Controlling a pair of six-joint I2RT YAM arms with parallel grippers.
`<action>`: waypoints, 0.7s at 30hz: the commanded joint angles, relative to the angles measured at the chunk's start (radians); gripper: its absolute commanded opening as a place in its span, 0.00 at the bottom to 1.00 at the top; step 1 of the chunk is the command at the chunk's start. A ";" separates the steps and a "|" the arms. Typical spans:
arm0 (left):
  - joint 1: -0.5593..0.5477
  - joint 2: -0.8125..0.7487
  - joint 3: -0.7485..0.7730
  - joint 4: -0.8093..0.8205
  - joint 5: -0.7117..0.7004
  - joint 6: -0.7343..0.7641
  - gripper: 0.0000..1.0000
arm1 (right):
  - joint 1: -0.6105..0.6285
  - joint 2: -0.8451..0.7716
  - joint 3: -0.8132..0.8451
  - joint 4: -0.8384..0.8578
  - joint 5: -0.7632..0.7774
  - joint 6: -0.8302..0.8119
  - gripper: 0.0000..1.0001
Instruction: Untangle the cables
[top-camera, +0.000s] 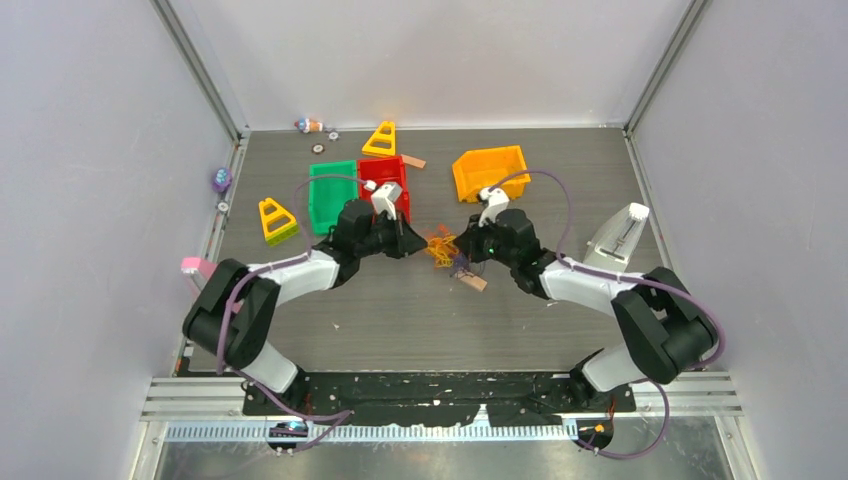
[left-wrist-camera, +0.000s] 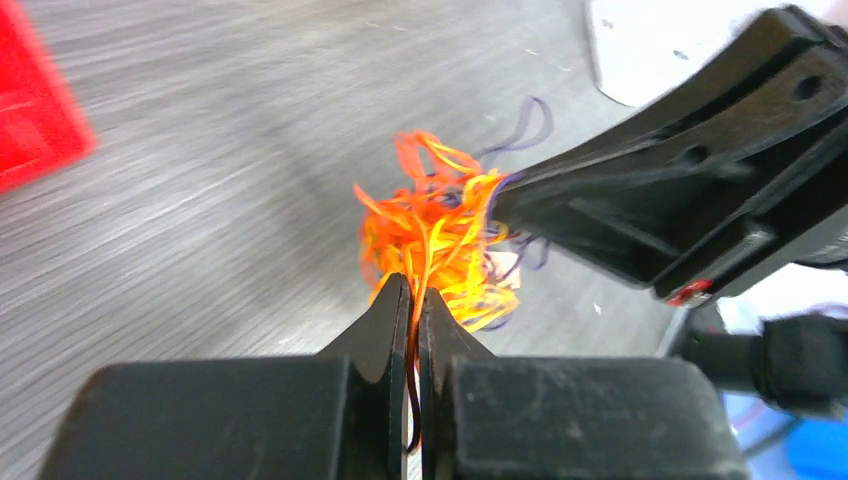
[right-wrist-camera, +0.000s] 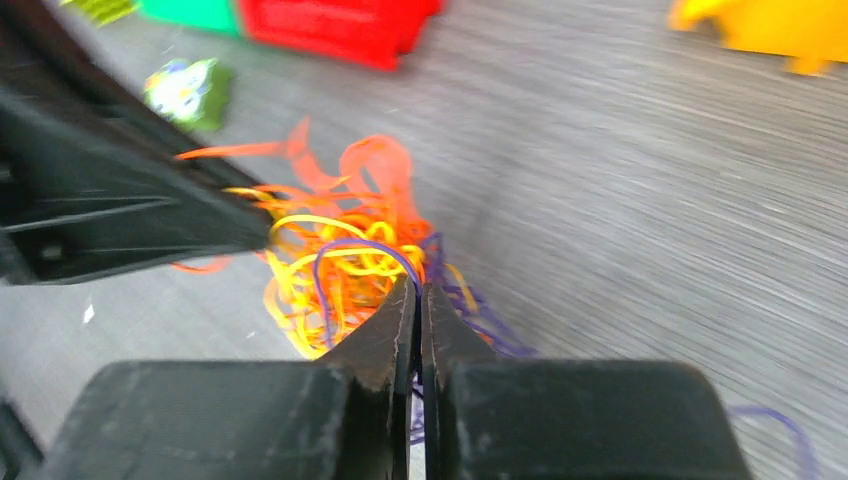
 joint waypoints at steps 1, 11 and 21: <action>0.013 -0.129 0.012 -0.281 -0.396 0.099 0.00 | -0.075 -0.085 -0.045 -0.033 0.300 0.082 0.05; 0.003 -0.119 -0.003 -0.211 -0.320 0.096 0.55 | -0.152 0.006 -0.024 0.017 0.014 0.130 0.06; -0.109 0.013 0.123 -0.215 -0.179 0.187 0.80 | -0.152 0.050 -0.023 0.118 -0.154 0.149 0.06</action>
